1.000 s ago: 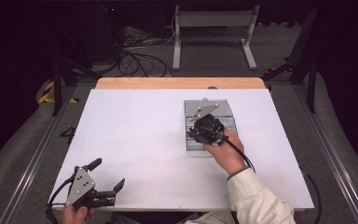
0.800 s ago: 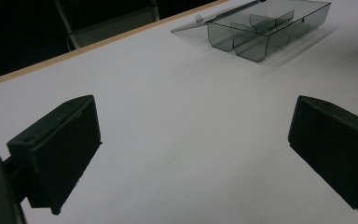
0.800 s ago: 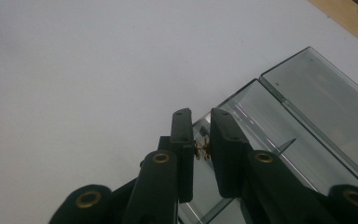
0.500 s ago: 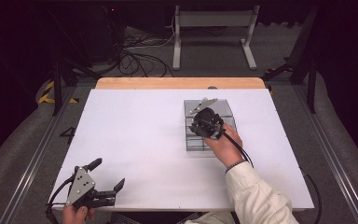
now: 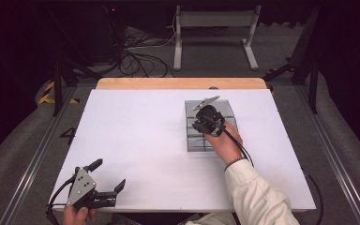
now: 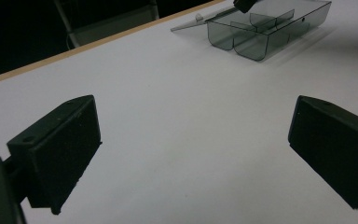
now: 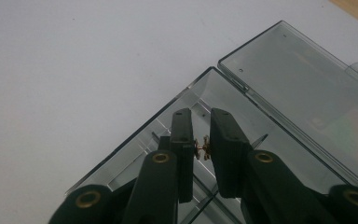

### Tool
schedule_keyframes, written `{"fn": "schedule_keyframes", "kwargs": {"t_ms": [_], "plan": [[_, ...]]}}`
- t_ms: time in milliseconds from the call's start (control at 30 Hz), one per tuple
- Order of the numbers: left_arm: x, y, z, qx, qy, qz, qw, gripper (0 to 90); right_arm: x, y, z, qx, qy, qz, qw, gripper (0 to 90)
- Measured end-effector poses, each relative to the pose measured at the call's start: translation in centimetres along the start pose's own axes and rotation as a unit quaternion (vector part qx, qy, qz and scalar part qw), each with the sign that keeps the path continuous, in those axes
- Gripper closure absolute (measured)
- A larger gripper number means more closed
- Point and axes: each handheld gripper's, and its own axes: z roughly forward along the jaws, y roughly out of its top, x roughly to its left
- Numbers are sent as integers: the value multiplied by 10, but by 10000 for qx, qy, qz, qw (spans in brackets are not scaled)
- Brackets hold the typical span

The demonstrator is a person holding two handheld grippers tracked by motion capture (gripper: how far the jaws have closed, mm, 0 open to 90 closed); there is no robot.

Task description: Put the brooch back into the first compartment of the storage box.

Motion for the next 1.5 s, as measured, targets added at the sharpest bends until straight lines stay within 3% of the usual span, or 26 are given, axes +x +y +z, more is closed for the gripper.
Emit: {"fn": "schedule_keyframes", "kwargs": {"t_ms": [700,1500], "plan": [[1,0,0,32,6,43,10000,29,-16,-2,18,103,-35,435,9990,803],[0,0,2,48,-24,35,10000,29,-17,-3,35,335,23,498,9982,799]]}}
